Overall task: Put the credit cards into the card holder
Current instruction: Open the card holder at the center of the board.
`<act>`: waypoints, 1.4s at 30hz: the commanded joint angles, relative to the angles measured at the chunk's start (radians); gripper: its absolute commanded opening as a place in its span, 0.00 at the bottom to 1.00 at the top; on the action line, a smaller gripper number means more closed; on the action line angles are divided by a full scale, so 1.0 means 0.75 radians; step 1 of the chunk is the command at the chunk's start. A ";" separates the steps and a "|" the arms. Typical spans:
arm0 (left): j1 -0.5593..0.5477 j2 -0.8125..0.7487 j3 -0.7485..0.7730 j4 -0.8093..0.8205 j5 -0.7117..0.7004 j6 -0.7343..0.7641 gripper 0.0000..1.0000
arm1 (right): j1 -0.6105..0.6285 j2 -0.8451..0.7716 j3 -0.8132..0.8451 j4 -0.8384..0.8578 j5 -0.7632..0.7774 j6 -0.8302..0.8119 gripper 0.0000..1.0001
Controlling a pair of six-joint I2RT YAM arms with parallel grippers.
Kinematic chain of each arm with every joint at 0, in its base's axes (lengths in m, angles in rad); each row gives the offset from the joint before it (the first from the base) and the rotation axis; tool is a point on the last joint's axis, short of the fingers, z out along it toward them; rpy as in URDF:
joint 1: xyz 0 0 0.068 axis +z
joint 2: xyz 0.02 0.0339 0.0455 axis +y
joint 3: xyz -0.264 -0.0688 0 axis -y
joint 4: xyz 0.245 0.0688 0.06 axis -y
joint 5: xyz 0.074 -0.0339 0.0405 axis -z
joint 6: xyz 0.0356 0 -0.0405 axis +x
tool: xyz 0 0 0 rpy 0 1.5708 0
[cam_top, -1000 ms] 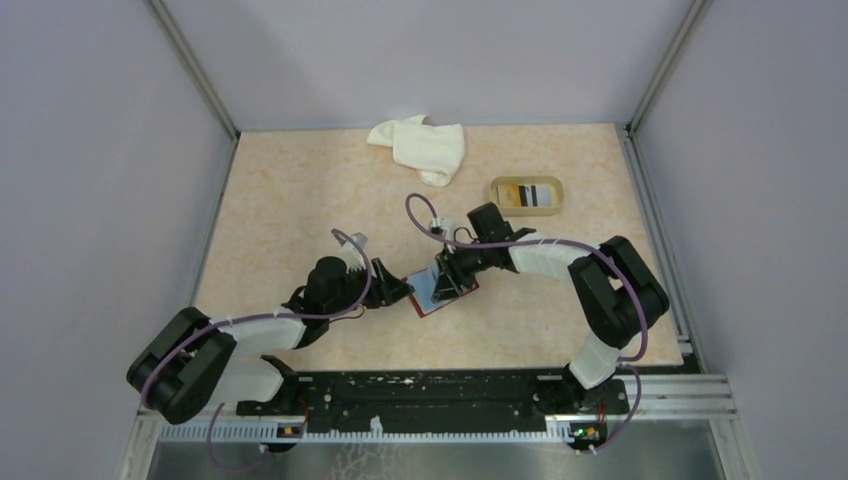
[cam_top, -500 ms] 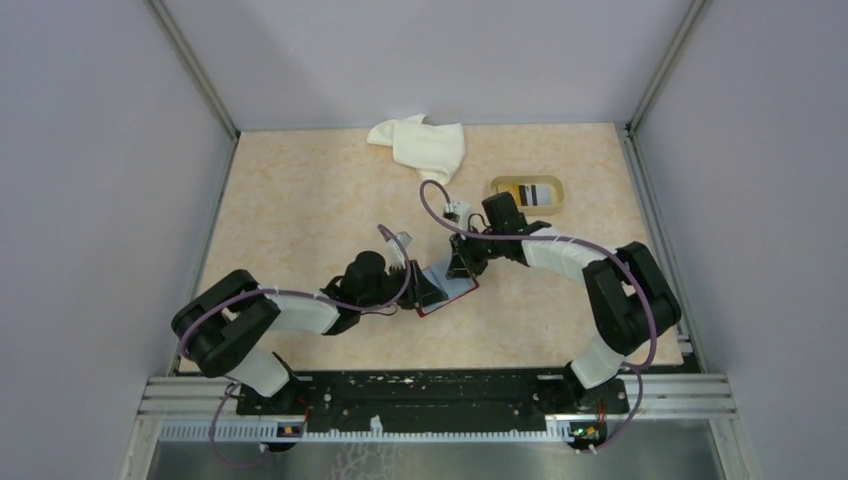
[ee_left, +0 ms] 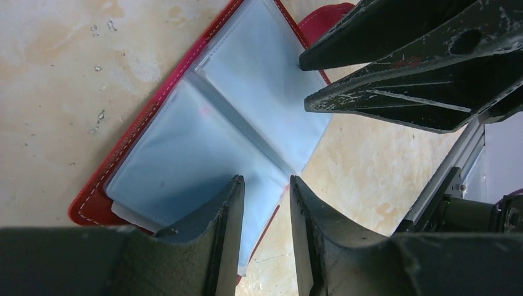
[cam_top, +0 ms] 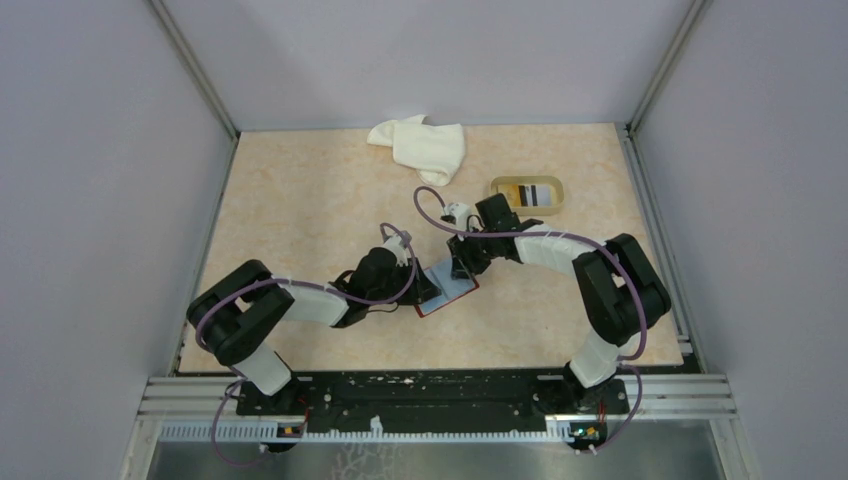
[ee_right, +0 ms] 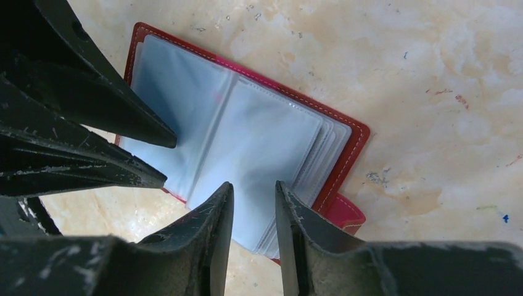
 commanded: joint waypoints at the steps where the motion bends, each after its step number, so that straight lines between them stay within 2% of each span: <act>1: 0.012 0.029 0.005 -0.028 -0.025 0.037 0.41 | 0.006 0.009 0.049 -0.013 0.107 -0.023 0.34; 8: 0.064 0.064 0.007 0.024 0.061 0.024 0.43 | 0.012 0.000 0.055 -0.032 0.159 -0.042 0.34; 11: 0.086 0.078 0.007 0.049 0.097 0.016 0.43 | 0.016 0.001 0.054 -0.037 0.062 -0.036 0.32; 14: 0.098 0.096 0.009 0.068 0.118 0.011 0.44 | 0.016 -0.002 0.057 -0.041 -0.032 -0.019 0.22; 16: 0.104 0.110 0.009 0.085 0.138 0.006 0.44 | 0.018 -0.008 0.055 -0.035 -0.091 0.001 0.19; 24: 0.139 0.155 -0.015 0.186 0.241 -0.027 0.49 | 0.003 -0.006 0.048 -0.008 -0.288 0.087 0.17; 31: 0.156 0.141 -0.059 0.239 0.281 -0.038 0.58 | -0.046 -0.003 0.032 0.044 -0.439 0.169 0.17; 36: 0.159 0.161 -0.063 0.242 0.274 -0.041 0.52 | -0.049 0.016 0.029 0.057 -0.470 0.191 0.17; 42: 0.166 0.200 -0.066 0.259 0.275 -0.041 0.38 | -0.050 0.044 0.032 0.054 -0.438 0.203 0.05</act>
